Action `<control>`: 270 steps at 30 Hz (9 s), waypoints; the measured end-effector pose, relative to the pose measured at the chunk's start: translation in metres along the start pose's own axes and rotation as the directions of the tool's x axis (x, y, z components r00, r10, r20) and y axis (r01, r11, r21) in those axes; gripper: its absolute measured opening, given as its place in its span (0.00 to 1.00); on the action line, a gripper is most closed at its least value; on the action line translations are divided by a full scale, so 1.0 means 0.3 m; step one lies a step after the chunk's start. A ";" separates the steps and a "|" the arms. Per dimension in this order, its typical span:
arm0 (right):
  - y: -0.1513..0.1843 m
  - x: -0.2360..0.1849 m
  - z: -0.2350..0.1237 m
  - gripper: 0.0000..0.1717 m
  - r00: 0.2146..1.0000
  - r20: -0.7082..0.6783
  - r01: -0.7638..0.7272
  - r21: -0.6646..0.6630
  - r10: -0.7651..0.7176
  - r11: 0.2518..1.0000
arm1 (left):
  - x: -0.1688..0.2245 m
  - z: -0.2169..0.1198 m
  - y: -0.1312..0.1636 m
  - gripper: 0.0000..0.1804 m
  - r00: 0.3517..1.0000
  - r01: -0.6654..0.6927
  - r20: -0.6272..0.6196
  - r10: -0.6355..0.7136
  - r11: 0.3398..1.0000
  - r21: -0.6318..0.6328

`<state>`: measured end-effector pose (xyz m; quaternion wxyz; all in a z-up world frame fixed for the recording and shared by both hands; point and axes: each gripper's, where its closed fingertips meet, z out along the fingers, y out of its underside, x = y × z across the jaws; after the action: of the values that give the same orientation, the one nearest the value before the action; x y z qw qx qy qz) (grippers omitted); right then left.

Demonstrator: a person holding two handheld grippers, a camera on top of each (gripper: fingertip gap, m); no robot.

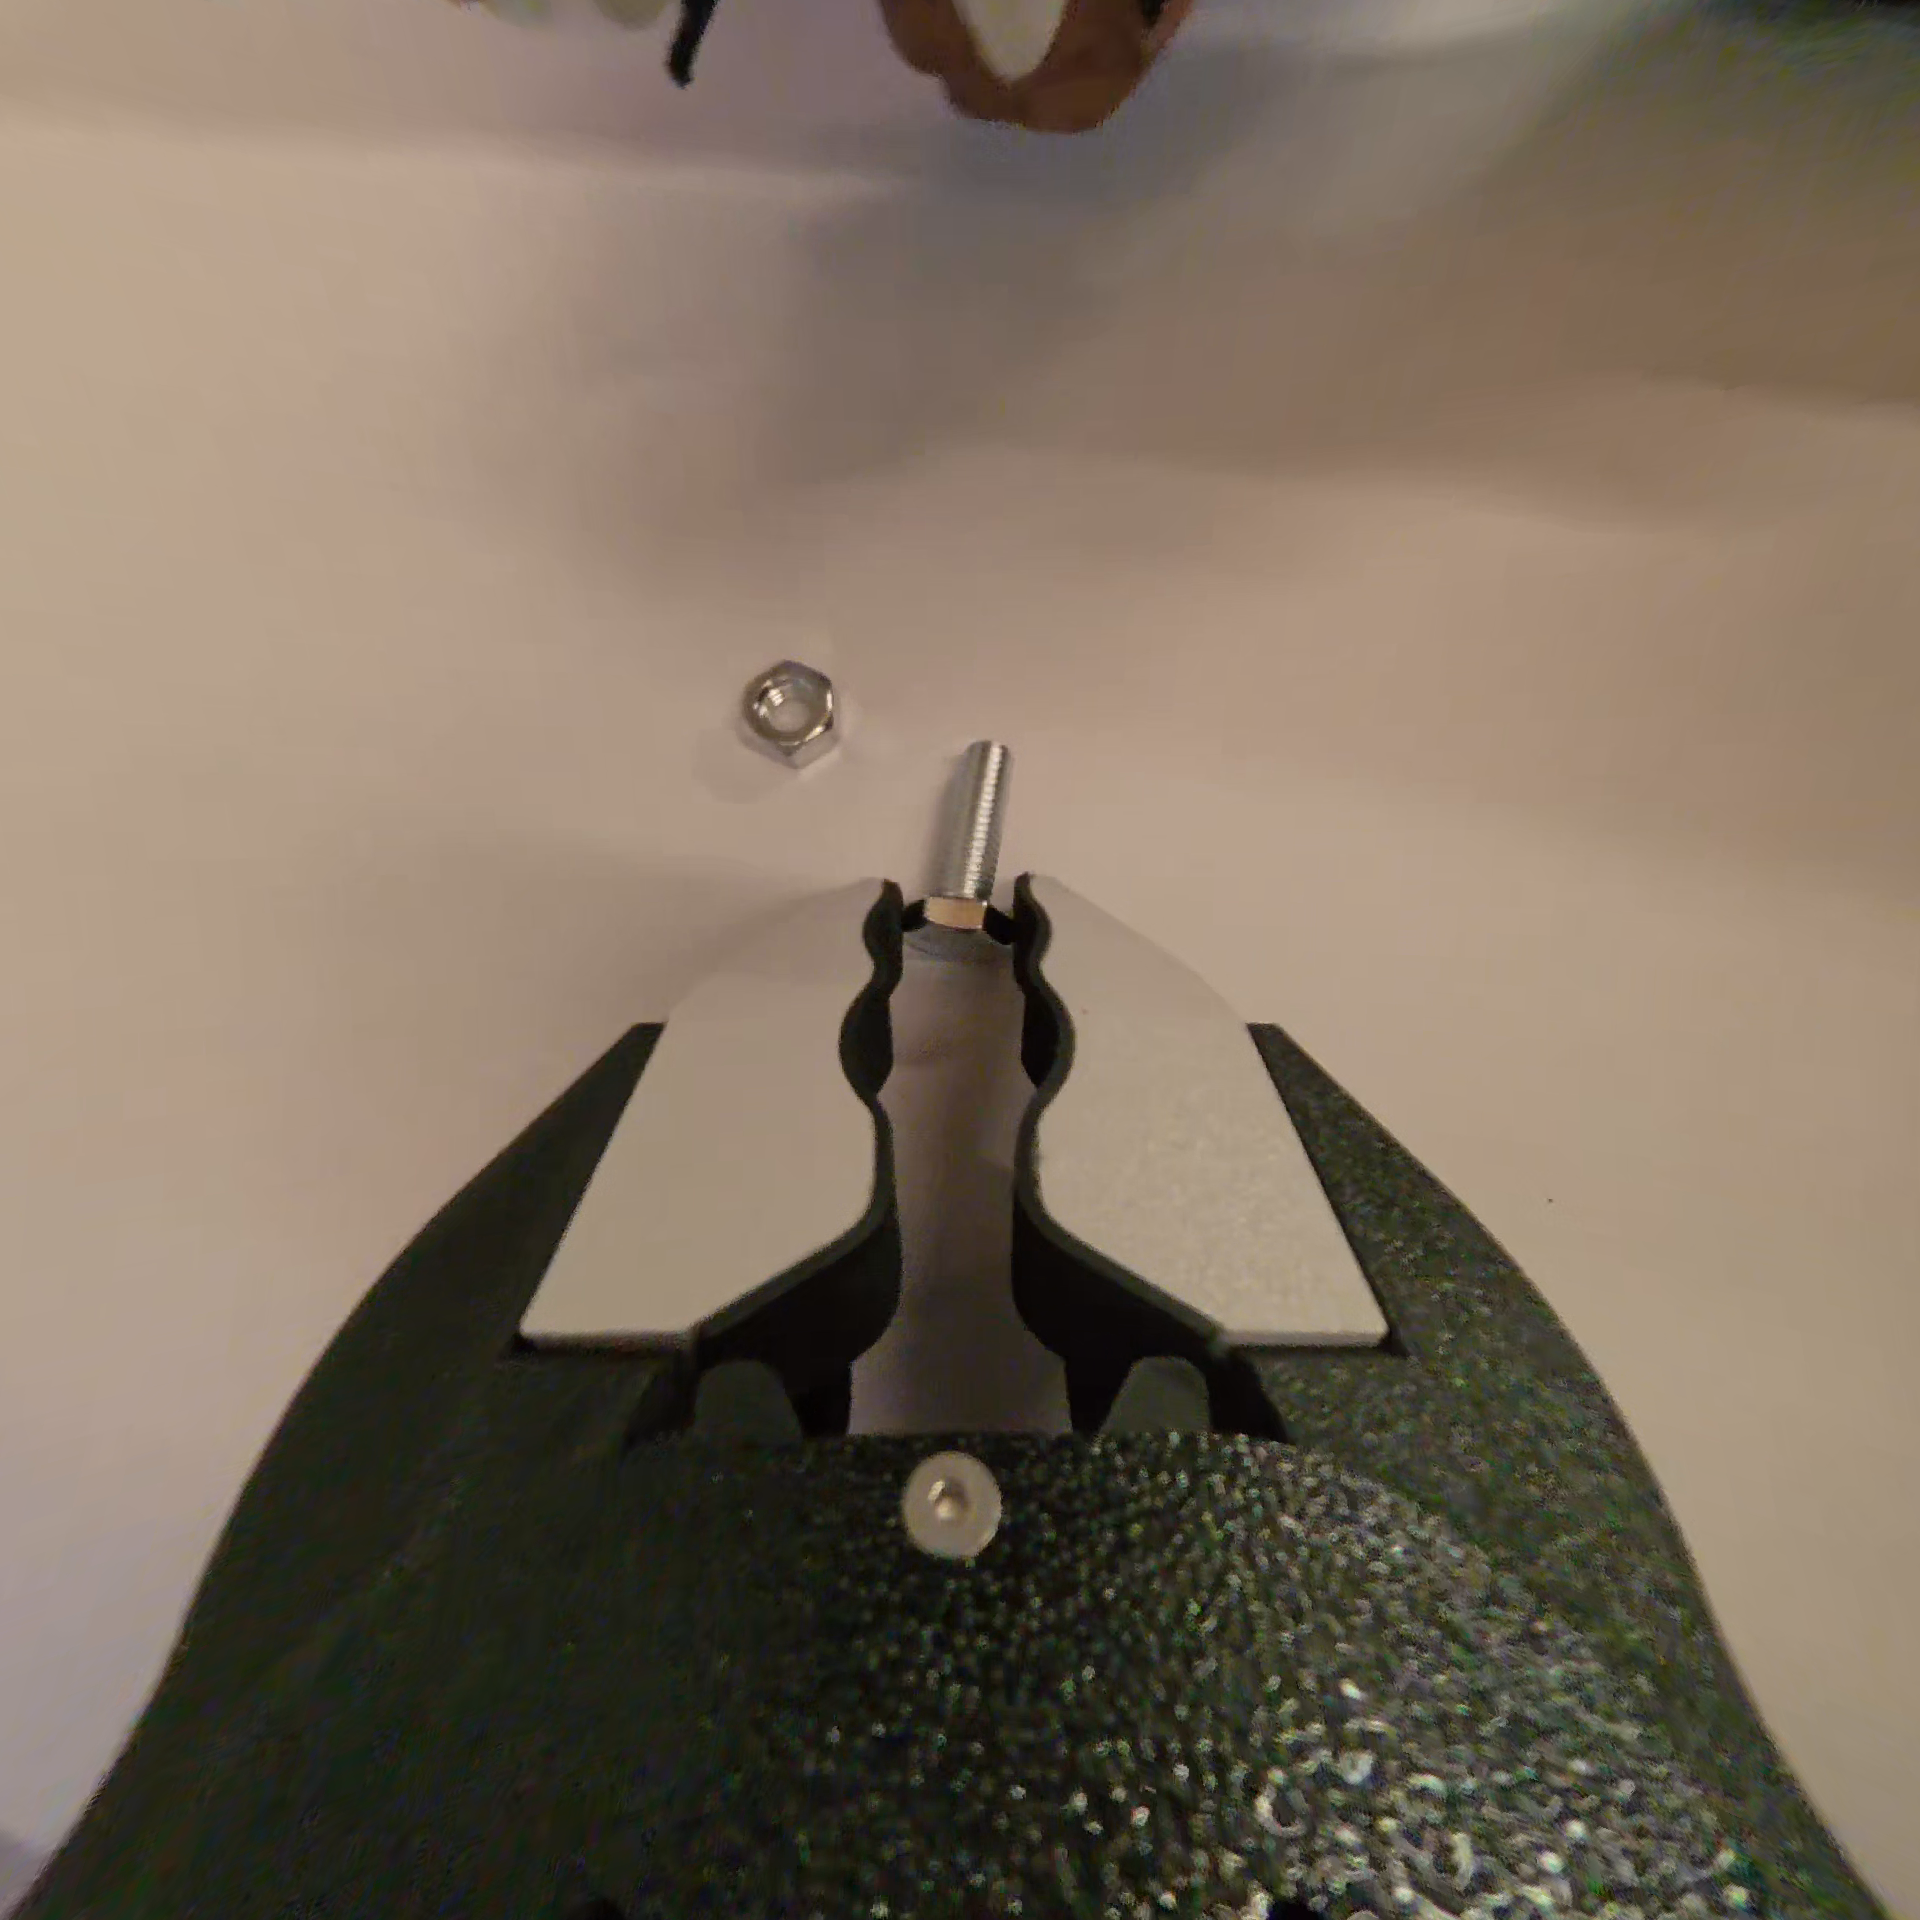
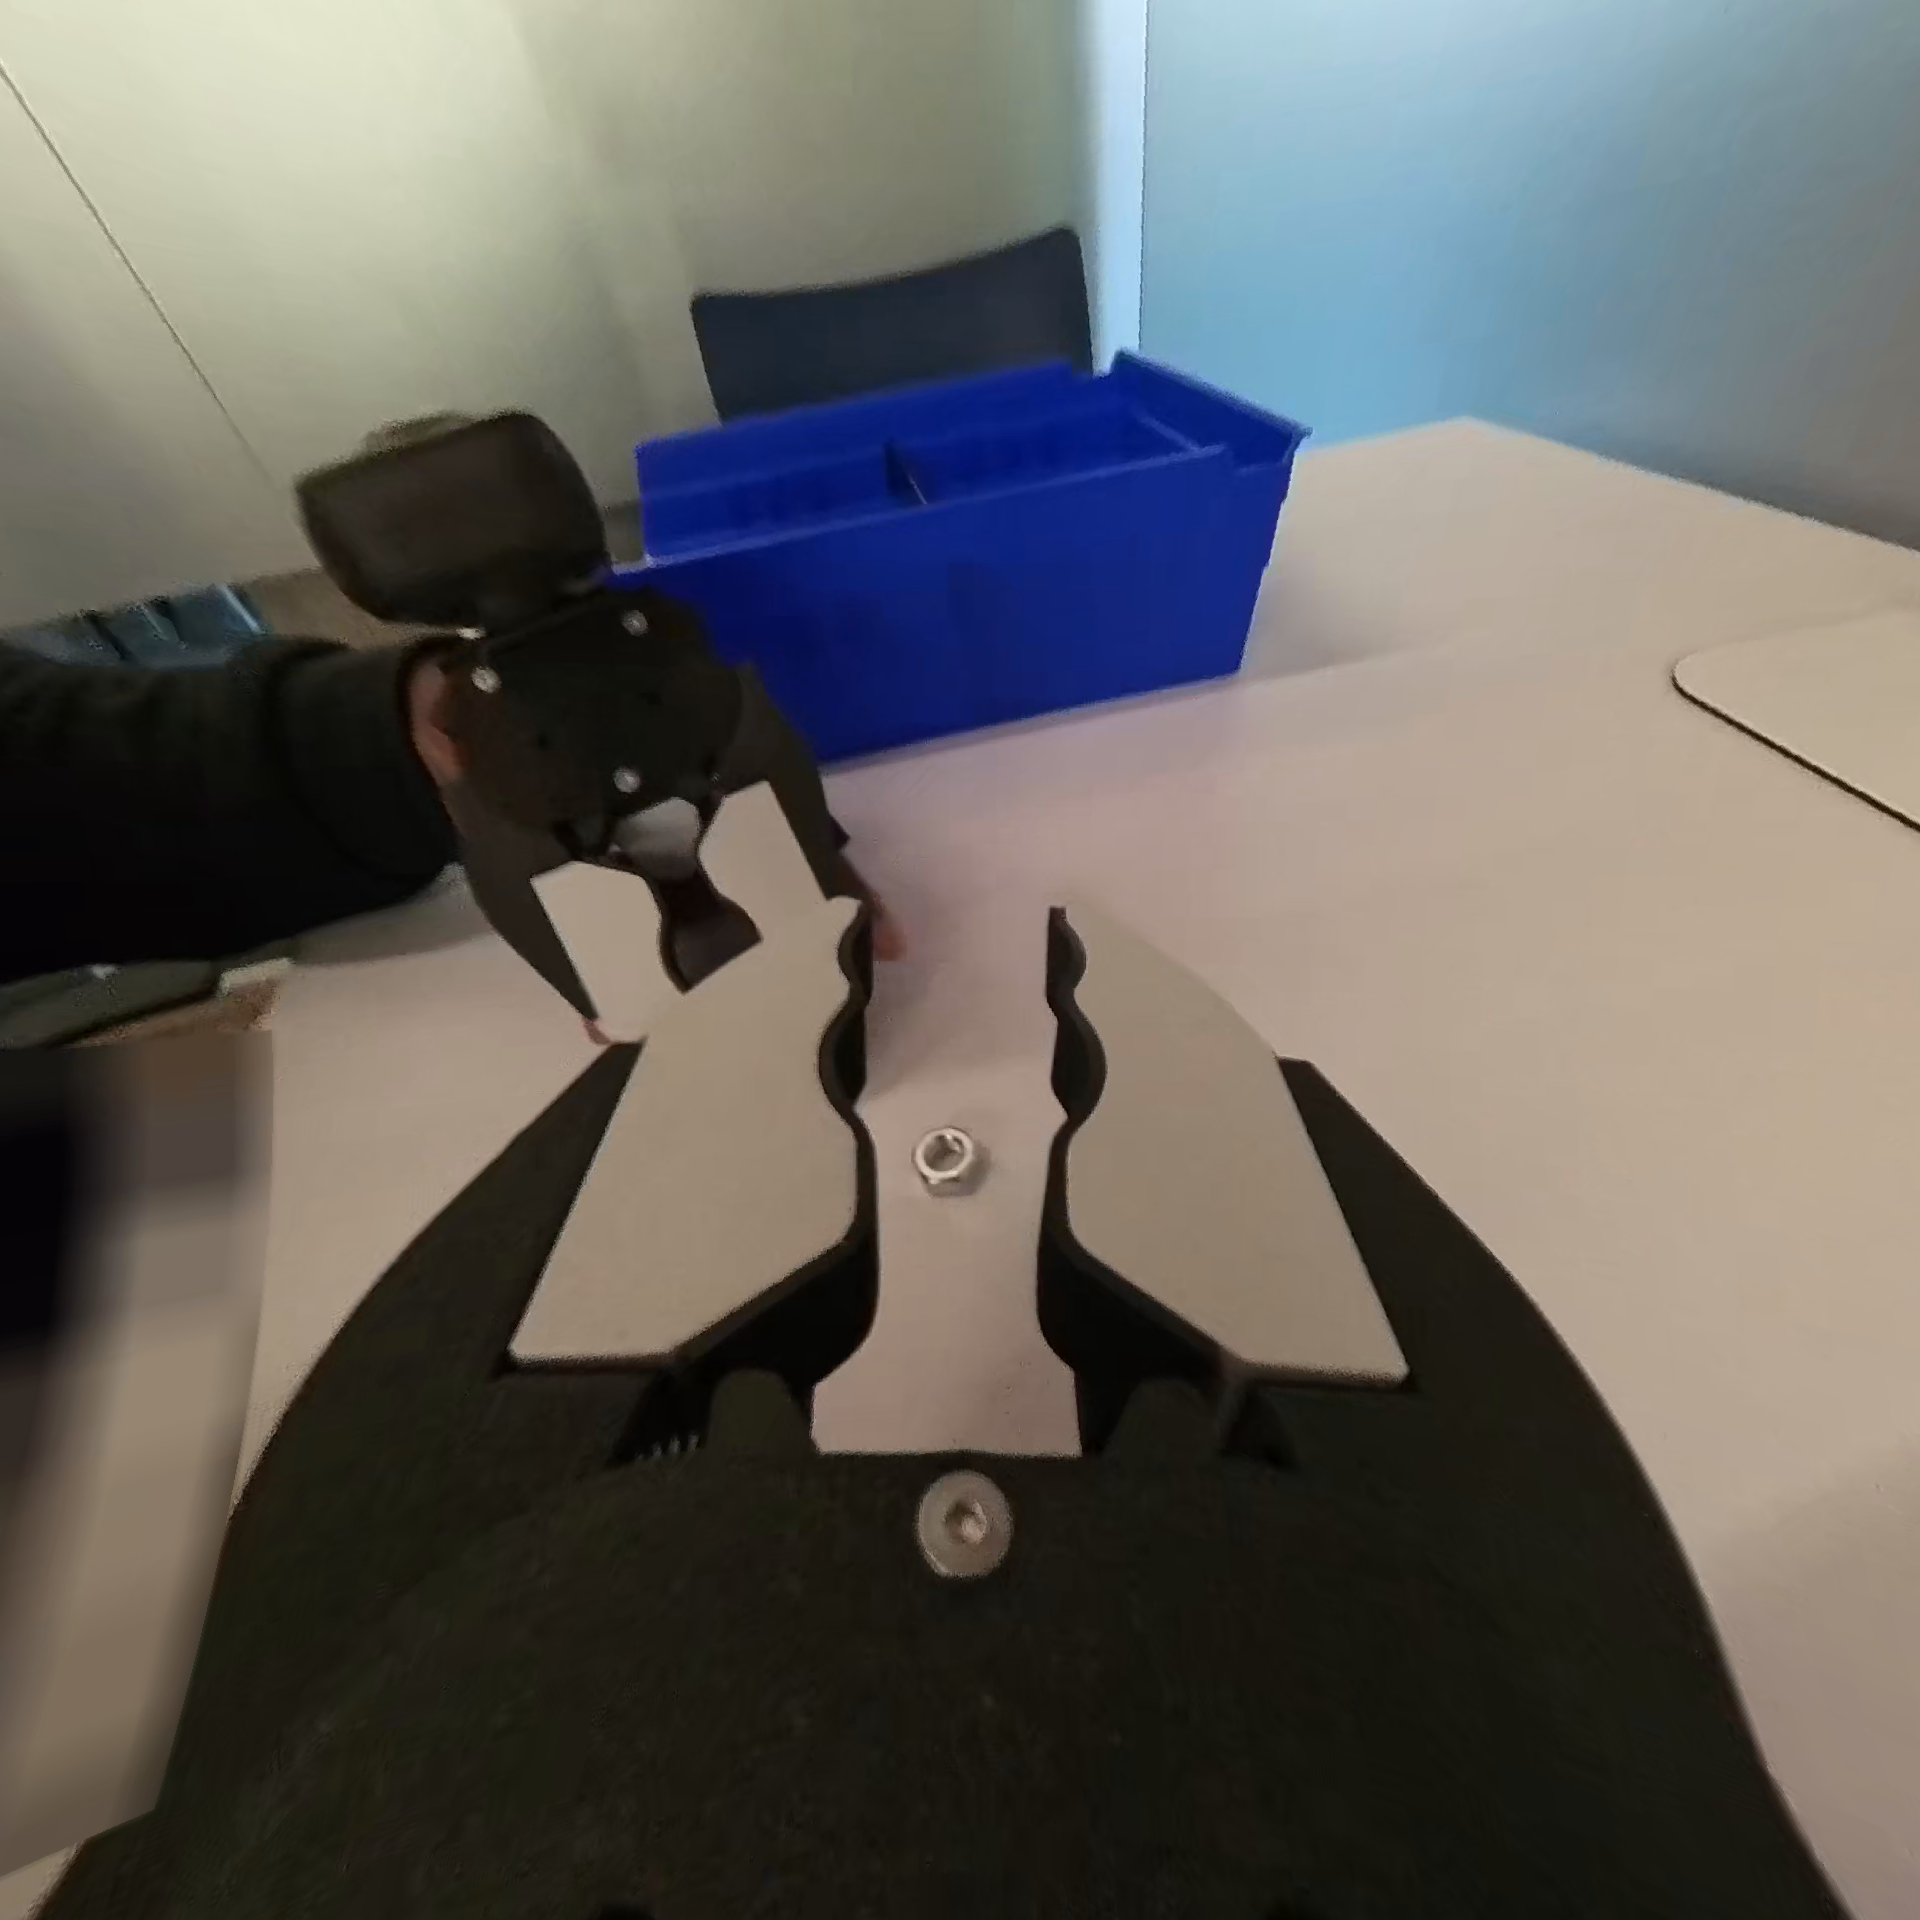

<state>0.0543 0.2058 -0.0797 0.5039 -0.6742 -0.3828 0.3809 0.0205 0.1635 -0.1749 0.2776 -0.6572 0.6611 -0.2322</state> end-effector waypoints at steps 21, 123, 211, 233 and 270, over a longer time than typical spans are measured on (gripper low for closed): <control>0.255 0.004 0.060 0.18 0.953 0.215 0.284 -0.393 -0.213 0.874 | -0.454 -0.076 -0.178 0.11 0.807 -0.153 0.586 -0.073 0.933 0.327; -0.256 0.072 -0.142 0.00 0.996 -0.086 0.030 0.656 0.036 0.754 | -0.230 -0.235 -0.500 0.09 0.876 0.404 -0.365 -0.315 0.066 0.912; -0.045 0.335 -0.122 0.10 0.944 -0.292 -0.079 0.258 0.156 0.963 | -0.208 0.122 -0.187 0.11 0.940 0.152 0.291 -0.177 0.983 0.105; 0.102 0.503 0.383 0.16 0.974 0.127 0.219 -0.363 -0.185 0.906 | -0.586 -0.302 -0.131 0.11 0.676 -0.015 0.564 -0.474 0.757 0.653; -0.213 0.341 0.047 0.10 0.993 0.114 -0.054 0.304 0.020 0.951 | -0.522 -0.291 -0.227 0.10 0.796 -0.072 0.445 -0.411 0.665 0.744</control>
<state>0.0757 0.3161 -0.0335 0.5733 -0.5728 -0.3335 0.4816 0.0092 0.3127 -0.0550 0.6781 -0.5905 0.3274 -0.2902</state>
